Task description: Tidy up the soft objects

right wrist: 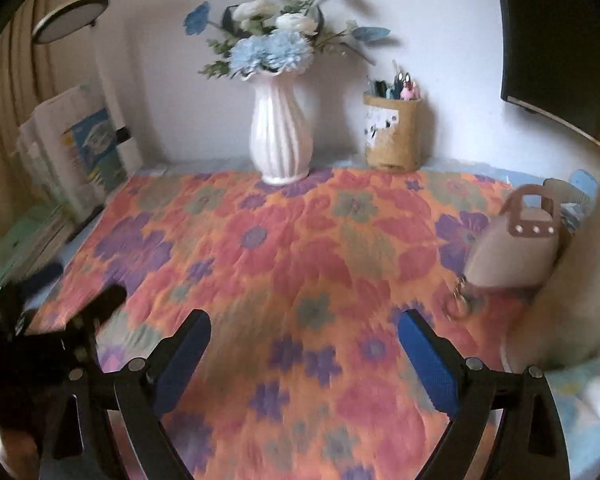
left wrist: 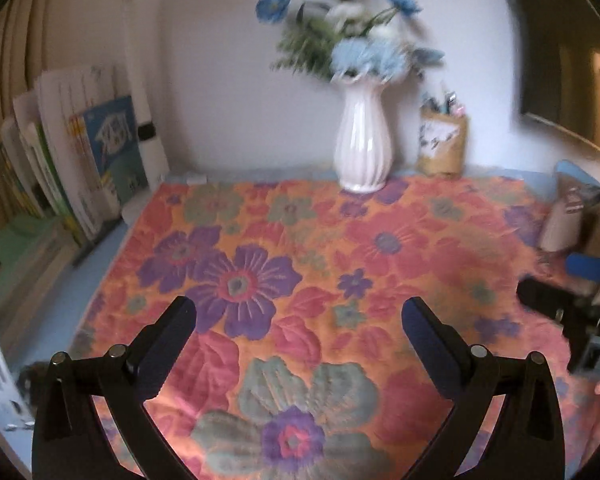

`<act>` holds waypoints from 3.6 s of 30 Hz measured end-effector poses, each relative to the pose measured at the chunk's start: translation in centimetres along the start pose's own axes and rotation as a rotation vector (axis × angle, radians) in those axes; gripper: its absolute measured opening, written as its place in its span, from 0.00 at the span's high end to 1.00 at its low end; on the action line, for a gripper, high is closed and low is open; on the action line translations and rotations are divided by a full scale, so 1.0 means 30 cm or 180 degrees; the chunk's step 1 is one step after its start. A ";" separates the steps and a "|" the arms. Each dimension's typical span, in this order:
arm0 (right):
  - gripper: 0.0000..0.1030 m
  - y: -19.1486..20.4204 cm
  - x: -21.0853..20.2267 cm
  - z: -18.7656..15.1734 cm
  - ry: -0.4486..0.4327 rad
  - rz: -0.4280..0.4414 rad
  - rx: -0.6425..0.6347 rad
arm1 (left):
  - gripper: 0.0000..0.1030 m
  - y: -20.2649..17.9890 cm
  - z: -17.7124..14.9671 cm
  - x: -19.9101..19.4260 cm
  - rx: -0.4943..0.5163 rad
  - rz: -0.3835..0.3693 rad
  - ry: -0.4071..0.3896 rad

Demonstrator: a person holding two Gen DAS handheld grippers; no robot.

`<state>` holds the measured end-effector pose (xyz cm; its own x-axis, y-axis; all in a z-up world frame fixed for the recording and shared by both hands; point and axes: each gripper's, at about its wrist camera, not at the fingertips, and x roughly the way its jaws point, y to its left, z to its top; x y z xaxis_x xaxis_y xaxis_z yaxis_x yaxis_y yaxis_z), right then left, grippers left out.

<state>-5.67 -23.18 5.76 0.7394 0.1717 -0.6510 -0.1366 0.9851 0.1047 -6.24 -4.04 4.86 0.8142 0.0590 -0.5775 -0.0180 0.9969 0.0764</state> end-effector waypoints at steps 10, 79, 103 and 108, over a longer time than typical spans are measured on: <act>0.07 0.069 0.093 0.005 -0.0302 -0.0485 -0.0177 | 0.01 0.056 -0.014 0.066 -0.0332 -0.0049 0.0138; 0.01 0.056 0.116 -0.009 -0.0171 -0.0606 -0.0060 | 0.01 0.061 -0.017 0.088 -0.0304 0.0033 0.0212; 0.01 0.055 0.117 -0.008 -0.0165 -0.0602 -0.0062 | 0.01 0.063 -0.014 0.089 -0.0298 0.0023 0.0216; 0.01 0.056 0.118 -0.008 -0.0163 -0.0603 -0.0058 | 0.01 0.063 -0.015 0.089 -0.0298 0.0023 0.0216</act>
<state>-3.44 -20.93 3.46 0.7855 -0.0160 -0.6187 -0.0033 0.9995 -0.0300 -4.34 -1.97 3.10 0.7727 0.0664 -0.6312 -0.0805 0.9967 0.0063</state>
